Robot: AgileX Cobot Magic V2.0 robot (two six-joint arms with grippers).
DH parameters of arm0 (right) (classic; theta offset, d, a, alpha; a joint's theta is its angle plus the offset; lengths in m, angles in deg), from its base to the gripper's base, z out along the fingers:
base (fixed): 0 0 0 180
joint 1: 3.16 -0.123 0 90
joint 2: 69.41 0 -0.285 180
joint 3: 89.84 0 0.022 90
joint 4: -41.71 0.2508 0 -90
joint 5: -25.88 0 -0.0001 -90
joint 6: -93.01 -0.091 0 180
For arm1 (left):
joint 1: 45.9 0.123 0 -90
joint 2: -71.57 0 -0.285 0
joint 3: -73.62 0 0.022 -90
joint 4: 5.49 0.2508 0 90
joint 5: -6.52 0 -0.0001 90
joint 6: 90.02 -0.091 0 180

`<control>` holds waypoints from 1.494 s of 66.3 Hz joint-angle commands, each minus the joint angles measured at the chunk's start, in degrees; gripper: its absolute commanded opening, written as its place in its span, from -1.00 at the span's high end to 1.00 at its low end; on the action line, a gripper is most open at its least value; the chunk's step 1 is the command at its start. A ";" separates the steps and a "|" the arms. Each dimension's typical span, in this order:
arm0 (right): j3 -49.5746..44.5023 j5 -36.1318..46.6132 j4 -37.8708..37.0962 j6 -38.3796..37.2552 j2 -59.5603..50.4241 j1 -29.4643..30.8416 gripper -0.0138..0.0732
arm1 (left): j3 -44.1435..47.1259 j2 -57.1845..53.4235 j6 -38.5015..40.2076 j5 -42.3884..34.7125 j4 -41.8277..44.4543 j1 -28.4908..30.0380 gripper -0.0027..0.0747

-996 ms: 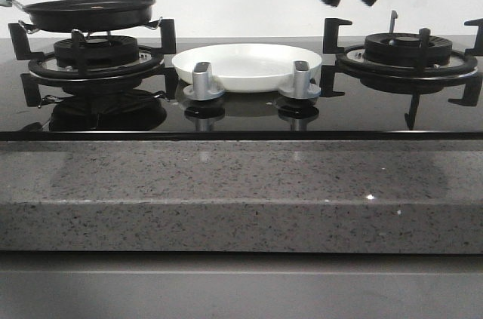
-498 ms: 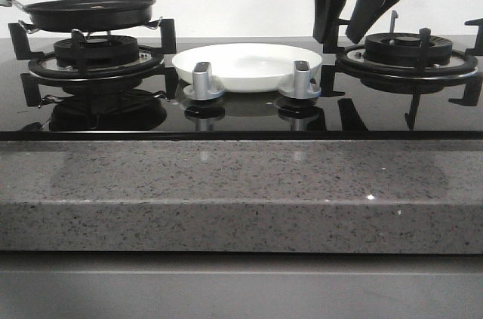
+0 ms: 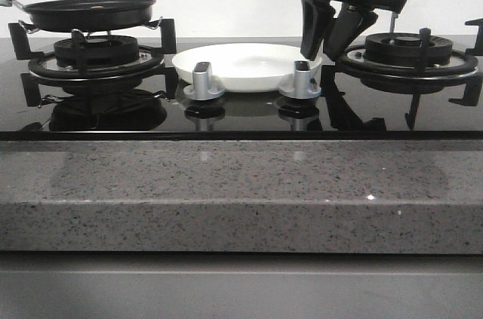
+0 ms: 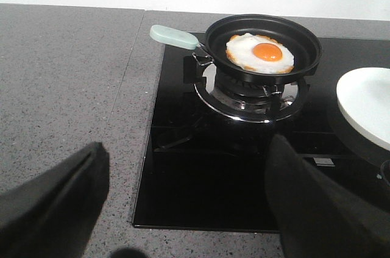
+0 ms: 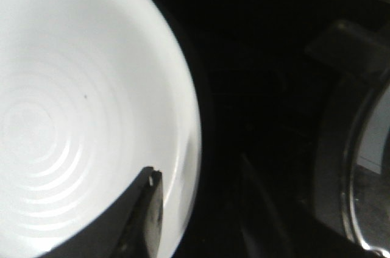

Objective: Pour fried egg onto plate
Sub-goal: 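Lower the right gripper toward the white plate's rim, then grasp the white plate rim with the right gripper and lift it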

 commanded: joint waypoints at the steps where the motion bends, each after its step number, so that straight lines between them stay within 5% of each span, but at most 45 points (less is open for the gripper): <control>1: 1.98 -4.52 2.36 0.38 -2.98 0.38 -0.04 | -2.08 0.62 0.30 -4.69 -0.41 -0.20 -0.44; 20: 1.98 -5.61 6.60 0.38 -1.75 0.84 0.18 | -2.08 0.62 0.30 -4.69 -0.41 -0.20 -0.44; 47: 1.98 -5.59 6.77 0.38 -1.50 0.84 0.84 | -2.08 0.62 0.30 -4.69 -0.41 -0.20 -0.44; 75: 12.51 -5.70 8.08 -1.77 -3.44 0.84 0.84 | -2.08 0.62 0.30 -4.69 -0.41 -0.20 -0.44; 99: 5.58 -5.74 11.87 -1.82 -15.69 0.08 0.84 | -2.08 0.62 0.30 -4.69 -0.41 -0.20 -0.44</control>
